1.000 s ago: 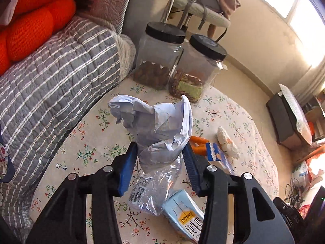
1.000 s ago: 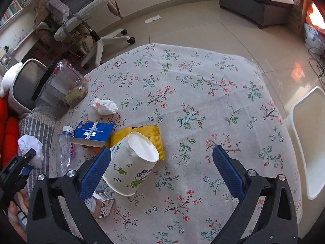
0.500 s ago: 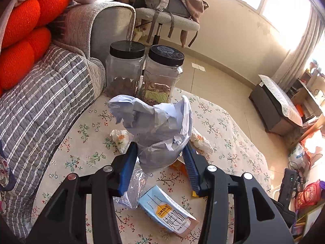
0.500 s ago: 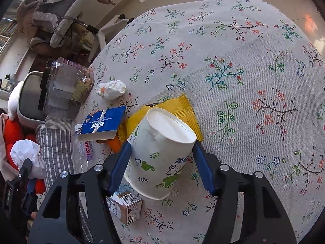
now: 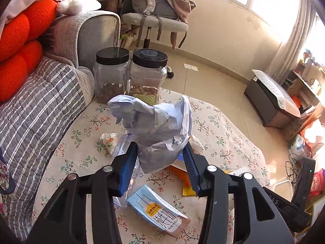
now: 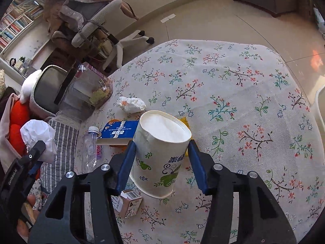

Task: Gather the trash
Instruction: 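Carry both items to the bin while the right gripper drops the paper cup in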

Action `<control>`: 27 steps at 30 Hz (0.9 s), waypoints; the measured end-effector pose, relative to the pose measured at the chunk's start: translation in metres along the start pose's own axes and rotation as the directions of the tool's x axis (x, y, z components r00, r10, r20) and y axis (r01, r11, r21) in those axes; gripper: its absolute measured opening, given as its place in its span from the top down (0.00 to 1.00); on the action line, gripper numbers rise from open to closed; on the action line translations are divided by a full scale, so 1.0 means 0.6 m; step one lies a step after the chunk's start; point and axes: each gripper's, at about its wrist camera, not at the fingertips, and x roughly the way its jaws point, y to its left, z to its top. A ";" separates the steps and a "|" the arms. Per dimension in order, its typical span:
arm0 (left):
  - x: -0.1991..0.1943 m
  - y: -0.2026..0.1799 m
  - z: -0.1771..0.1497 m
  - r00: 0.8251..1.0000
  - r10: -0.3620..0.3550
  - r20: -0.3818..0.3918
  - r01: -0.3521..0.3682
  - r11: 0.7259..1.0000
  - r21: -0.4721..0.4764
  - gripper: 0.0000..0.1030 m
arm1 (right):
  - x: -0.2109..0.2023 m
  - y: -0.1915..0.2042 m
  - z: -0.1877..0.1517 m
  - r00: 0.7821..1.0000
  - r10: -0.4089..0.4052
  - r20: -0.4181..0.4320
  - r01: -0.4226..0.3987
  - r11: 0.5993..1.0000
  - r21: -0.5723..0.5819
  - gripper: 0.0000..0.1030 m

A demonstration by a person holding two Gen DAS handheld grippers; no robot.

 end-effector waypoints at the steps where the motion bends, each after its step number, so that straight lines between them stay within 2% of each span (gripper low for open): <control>1: -0.001 -0.006 -0.001 1.000 -0.004 0.001 0.004 1.000 0.007 0.55 | -0.010 0.001 0.002 1.000 -0.007 0.022 0.007 1.000 -0.017 0.52; 6: -0.010 -0.038 -0.006 1.000 -0.023 0.019 0.022 0.999 0.044 0.55 | -0.066 0.005 0.011 0.988 -0.050 0.145 0.066 0.992 -0.108 0.51; 11: -0.016 -0.079 -0.017 0.998 -0.045 0.035 0.041 0.995 0.096 0.55 | -0.118 0.002 0.012 0.958 -0.105 0.267 0.156 0.972 -0.177 0.51; 19: -0.031 -0.147 -0.035 0.994 -0.076 0.082 0.061 0.983 0.171 0.55 | -0.185 -0.025 0.010 0.890 -0.182 0.418 0.286 0.937 -0.200 0.51; 23: -0.044 -0.184 -0.046 0.989 -0.081 0.125 0.052 0.974 0.220 0.55 | -0.217 -0.048 0.011 0.853 -0.222 0.473 0.339 0.924 -0.178 0.51; 27: -0.049 -0.215 -0.056 0.986 -0.103 0.132 0.067 0.965 0.253 0.55 | -0.251 -0.083 0.014 0.811 -0.273 0.518 0.392 0.910 -0.134 0.51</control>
